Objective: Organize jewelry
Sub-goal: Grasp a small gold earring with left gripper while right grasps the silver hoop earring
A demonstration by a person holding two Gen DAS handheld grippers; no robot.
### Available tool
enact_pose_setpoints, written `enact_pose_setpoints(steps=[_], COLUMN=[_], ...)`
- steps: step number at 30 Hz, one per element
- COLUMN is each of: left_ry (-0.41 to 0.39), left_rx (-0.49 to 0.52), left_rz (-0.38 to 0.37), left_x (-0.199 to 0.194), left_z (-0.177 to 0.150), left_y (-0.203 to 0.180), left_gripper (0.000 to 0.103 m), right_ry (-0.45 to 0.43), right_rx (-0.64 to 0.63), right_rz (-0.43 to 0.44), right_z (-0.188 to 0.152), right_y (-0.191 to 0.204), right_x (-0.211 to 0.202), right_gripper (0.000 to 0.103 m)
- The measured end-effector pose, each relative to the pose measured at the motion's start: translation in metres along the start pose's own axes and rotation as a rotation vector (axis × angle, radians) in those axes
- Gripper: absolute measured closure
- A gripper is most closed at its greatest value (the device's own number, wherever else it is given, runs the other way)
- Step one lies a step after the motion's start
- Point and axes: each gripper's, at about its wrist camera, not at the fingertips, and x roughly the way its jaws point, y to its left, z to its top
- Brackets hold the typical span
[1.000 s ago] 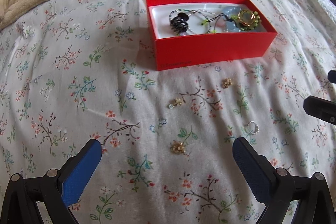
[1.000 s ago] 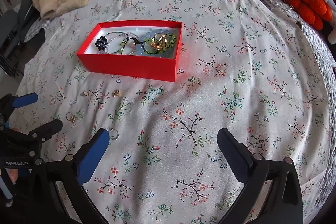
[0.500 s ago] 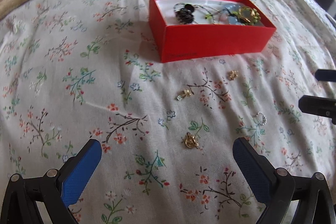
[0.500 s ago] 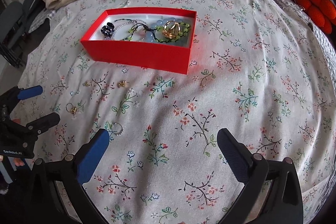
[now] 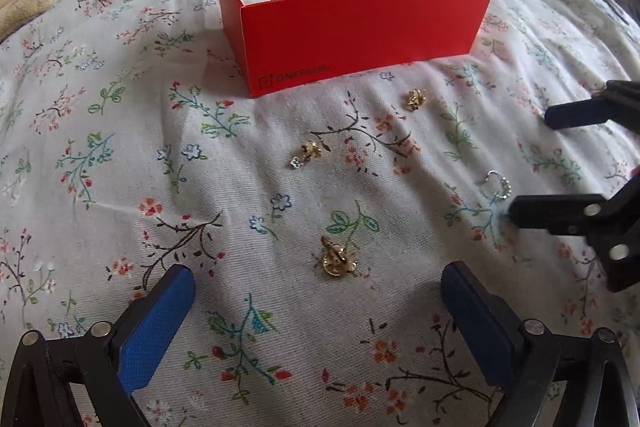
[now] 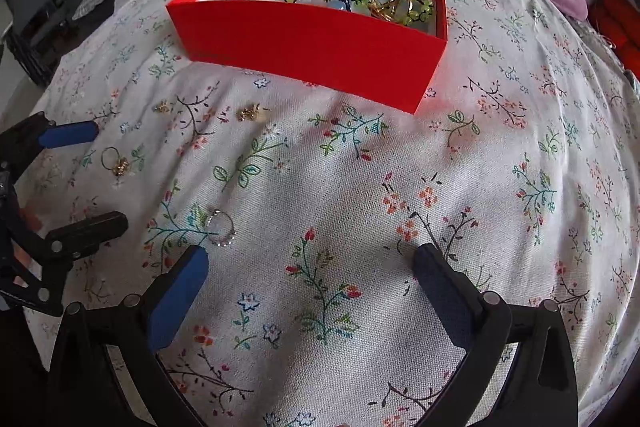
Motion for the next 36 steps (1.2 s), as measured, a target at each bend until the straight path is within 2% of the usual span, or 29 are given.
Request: enact_pose_setpoints(steps=[4, 6, 8, 10, 11, 13, 17, 18, 23, 25, 28, 36], left_ry=[-0.01, -0.009, -0.014, -0.015, -0.015, -0.014, -0.012, -0.012, -0.004, -0.002, 0.005, 0.022], left_rx=[0.0, 0.013, 0.043, 0.065, 0.07, 0.082, 0.074, 0.068, 0.047, 0.036, 0.024, 0.014], left_rz=[-0.018, -0.03, -0.047, -0.066, -0.079, -0.076, -0.076, -0.073, -0.072, -0.068, -0.058, -0.049], left_x=[-0.003, -0.003, -0.004, -0.005, -0.005, -0.004, -0.002, -0.002, -0.001, -0.001, 0.0, -0.001], left_z=[-0.002, -0.003, -0.004, -0.003, -0.003, -0.002, 0.001, 0.001, 0.002, 0.002, 0.003, 0.005], left_y=[-0.001, -0.003, -0.006, -0.011, -0.013, -0.016, -0.015, -0.014, -0.008, -0.005, -0.003, -0.003], left_gripper=[0.019, 0.021, 0.029, 0.05, 0.054, 0.056, 0.061, 0.064, 0.074, 0.082, 0.092, 0.094], right_ry=[-0.032, -0.066, -0.083, -0.063, -0.045, -0.019, -0.021, -0.023, -0.017, -0.017, -0.016, -0.007], right_rx=[-0.031, -0.036, -0.053, -0.035, -0.027, -0.04, -0.085, -0.095, -0.125, -0.132, -0.151, -0.174], right_rz=[-0.031, -0.037, -0.062, -0.075, -0.073, -0.056, -0.02, -0.013, 0.013, 0.021, 0.048, 0.094], right_z=[-0.005, -0.009, -0.013, -0.011, -0.009, -0.007, -0.008, -0.008, -0.006, -0.004, -0.002, 0.004], right_y=[0.006, 0.006, 0.009, 0.01, 0.01, 0.013, 0.023, 0.026, 0.033, 0.034, 0.039, 0.048], right_x=[0.001, 0.0, 0.0, -0.001, -0.001, -0.002, -0.004, -0.005, -0.005, -0.004, -0.004, -0.002], right_gripper=[0.0, 0.0, 0.0, 0.0, 0.0, 0.0, 0.002, 0.003, 0.012, 0.016, 0.031, 0.054])
